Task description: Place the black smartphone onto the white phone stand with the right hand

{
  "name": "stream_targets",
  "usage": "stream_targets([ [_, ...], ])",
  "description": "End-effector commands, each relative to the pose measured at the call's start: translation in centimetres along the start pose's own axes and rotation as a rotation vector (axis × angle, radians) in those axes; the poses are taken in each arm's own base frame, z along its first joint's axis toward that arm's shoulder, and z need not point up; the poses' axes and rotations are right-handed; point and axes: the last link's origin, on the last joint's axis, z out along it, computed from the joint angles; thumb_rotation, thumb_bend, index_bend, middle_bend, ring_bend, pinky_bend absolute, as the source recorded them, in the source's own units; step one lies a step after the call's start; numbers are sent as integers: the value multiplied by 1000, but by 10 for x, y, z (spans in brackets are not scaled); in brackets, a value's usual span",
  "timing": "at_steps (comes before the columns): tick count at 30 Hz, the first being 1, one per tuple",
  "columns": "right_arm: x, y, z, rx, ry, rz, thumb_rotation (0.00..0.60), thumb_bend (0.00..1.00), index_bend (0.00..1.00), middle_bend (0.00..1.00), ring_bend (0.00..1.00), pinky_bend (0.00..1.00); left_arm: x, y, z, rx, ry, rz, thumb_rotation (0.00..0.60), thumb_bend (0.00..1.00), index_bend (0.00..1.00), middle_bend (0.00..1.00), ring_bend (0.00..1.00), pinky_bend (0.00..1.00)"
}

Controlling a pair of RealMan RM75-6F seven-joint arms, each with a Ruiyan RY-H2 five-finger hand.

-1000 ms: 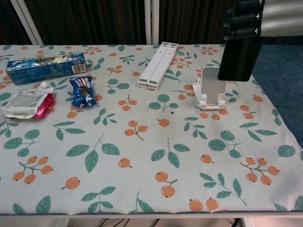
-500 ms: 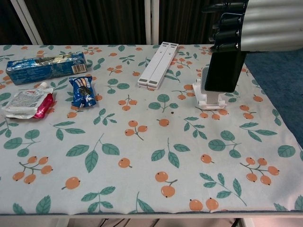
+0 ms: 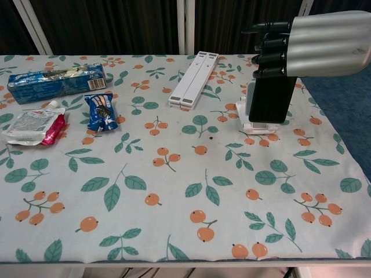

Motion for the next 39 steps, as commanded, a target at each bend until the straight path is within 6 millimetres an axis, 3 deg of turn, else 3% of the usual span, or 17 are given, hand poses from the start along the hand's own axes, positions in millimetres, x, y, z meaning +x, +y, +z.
stream_targets([
  [1, 0, -1, 2, 8, 4, -5, 600, 237, 626, 403, 401, 18, 0, 0, 0, 1, 0, 1, 470, 0, 129, 101, 105, 209],
  [18, -2, -6, 6, 15, 4, 7, 600, 237, 625, 382, 381, 13, 0, 0, 0, -3, 2, 12, 472, 0, 129, 100, 104, 209],
  [24, -3, -7, 7, 13, -7, 19, 600, 234, 592, 362, 329, 13, 0, 1, 0, -6, -1, 10, 475, 0, 129, 100, 104, 209],
  [26, -4, -7, 7, 12, -17, 22, 600, 224, 481, 319, 273, 13, 0, 1, 0, -6, -4, 8, 475, 0, 129, 100, 104, 209],
  [30, -6, -8, 7, 17, -45, 28, 600, 189, 112, 138, 108, 1, 0, 0, 0, -5, -5, 9, 476, 0, 129, 100, 104, 209],
  [32, -7, -9, 7, 16, -60, 33, 600, 154, 10, 44, 33, 0, -1, 0, 0, -4, -7, 9, 476, 0, 129, 100, 105, 209],
  [35, -6, -11, 9, 7, -70, 32, 600, 79, 0, 0, 0, 0, -1, 0, 0, -6, -12, 11, 476, 0, 129, 100, 104, 209],
  [39, -3, -10, 10, -8, -70, 33, 600, 50, 0, 0, 0, 0, 0, 1, 1, -12, -12, 13, 476, 0, 130, 100, 104, 209],
])
